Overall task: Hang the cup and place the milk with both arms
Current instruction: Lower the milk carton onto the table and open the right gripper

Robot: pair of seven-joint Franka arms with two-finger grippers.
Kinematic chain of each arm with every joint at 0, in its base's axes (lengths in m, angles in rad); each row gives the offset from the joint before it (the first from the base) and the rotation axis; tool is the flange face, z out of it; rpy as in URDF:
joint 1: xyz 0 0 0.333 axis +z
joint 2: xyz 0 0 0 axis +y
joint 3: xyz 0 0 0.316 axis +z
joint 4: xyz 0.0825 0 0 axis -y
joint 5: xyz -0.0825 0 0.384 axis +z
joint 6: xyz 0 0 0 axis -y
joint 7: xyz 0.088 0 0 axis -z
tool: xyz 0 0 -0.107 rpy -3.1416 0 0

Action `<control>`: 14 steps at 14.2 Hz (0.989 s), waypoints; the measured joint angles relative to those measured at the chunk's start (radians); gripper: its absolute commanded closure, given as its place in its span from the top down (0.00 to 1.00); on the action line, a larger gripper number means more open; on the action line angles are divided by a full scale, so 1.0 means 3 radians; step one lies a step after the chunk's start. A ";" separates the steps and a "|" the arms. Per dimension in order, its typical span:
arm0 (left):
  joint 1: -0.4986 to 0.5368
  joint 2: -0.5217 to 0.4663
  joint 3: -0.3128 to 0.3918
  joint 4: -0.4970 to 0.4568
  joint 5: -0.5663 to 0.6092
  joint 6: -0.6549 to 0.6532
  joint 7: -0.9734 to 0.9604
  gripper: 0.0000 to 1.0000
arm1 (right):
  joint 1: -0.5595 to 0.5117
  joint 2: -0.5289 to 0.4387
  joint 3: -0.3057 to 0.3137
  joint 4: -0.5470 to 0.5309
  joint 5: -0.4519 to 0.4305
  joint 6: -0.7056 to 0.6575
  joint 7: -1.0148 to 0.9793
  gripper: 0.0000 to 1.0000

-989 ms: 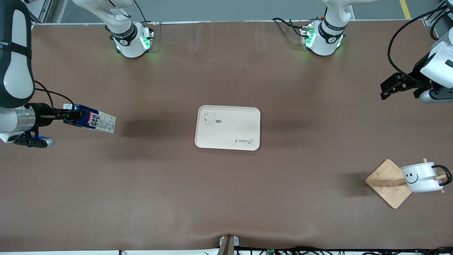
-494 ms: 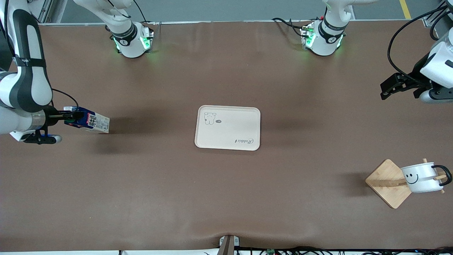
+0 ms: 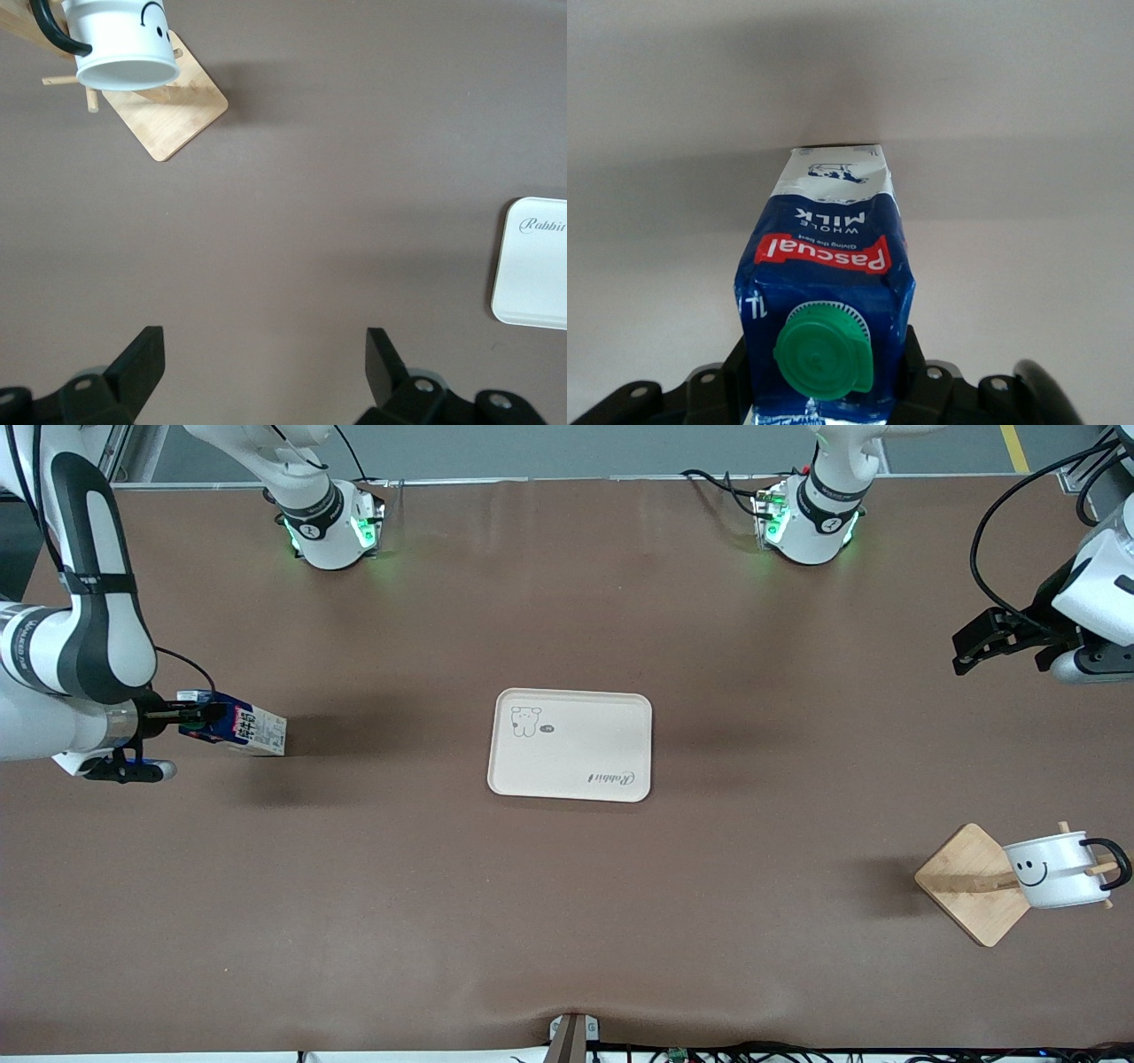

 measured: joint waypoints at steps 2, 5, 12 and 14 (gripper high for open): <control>0.0000 0.0000 0.0001 0.0000 0.0000 0.0000 0.0000 1.00 | 0.0017 -0.0056 0.0001 -0.0071 -0.0012 0.0046 0.0038 0.00; 0.0000 0.0000 0.0000 0.0003 0.0000 0.0000 0.0000 1.00 | 0.0027 -0.0096 0.0002 -0.0129 -0.0013 0.0087 0.0116 0.35; -0.0001 0.0000 -0.0001 0.0015 0.0000 0.0008 0.0000 1.00 | 0.0030 -0.0099 0.0007 -0.0143 -0.0013 0.0091 0.0133 0.89; -0.0001 0.0000 -0.0001 0.0015 0.0000 0.0009 0.0000 1.00 | 0.0031 -0.0095 0.0010 -0.0170 -0.0013 0.0107 0.0133 0.89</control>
